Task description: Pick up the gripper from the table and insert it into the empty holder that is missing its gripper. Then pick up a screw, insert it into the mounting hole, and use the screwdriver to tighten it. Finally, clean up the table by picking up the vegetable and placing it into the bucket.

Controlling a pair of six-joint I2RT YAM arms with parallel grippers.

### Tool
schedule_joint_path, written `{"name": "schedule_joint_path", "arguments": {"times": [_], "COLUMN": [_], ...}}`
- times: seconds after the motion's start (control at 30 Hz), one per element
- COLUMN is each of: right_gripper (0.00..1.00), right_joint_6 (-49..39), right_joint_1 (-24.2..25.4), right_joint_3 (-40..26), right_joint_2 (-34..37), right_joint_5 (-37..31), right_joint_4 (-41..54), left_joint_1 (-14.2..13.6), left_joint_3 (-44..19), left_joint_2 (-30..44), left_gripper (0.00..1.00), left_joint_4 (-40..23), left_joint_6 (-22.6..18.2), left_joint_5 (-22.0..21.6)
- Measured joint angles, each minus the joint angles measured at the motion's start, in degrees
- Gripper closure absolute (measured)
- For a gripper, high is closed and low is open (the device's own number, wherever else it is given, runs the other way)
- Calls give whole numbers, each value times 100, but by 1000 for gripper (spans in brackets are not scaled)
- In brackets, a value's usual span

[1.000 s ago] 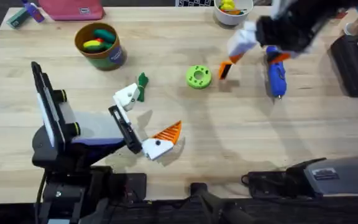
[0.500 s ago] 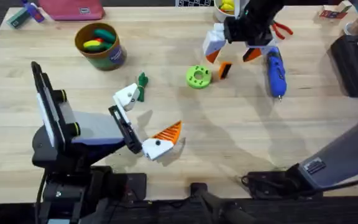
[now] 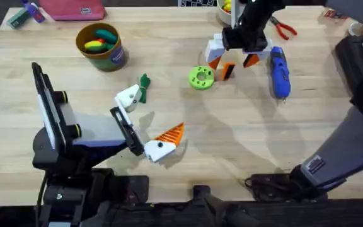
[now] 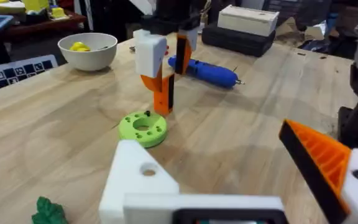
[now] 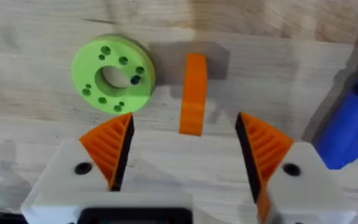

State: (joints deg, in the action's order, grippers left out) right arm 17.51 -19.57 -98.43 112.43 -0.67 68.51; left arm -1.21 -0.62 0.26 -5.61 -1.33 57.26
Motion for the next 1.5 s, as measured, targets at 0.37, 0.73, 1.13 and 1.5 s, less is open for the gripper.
{"name": "schedule_joint_path", "arguments": {"times": [0.37,0.73,1.13,1.5], "right_gripper": [346,989,991,992], "right_joint_6": [9,45,53,97], "right_joint_1": [68,68,68,70], "right_joint_3": [-2,-11,-9,238], "right_joint_2": [219,222,-263,-1908], "right_joint_5": [-17,-17,211,1527], "right_joint_4": [-87,-107,-128,-1320], "left_joint_1": [0,0,0,0], "left_joint_3": [0,0,0,0], "left_joint_2": [1,1,1,1], "left_gripper": [15,15,16,15], "left_joint_4": [0,0,0,0], "left_joint_6": [-1,-1,-1,-1], "left_joint_5": [-1,1,0,1]}}
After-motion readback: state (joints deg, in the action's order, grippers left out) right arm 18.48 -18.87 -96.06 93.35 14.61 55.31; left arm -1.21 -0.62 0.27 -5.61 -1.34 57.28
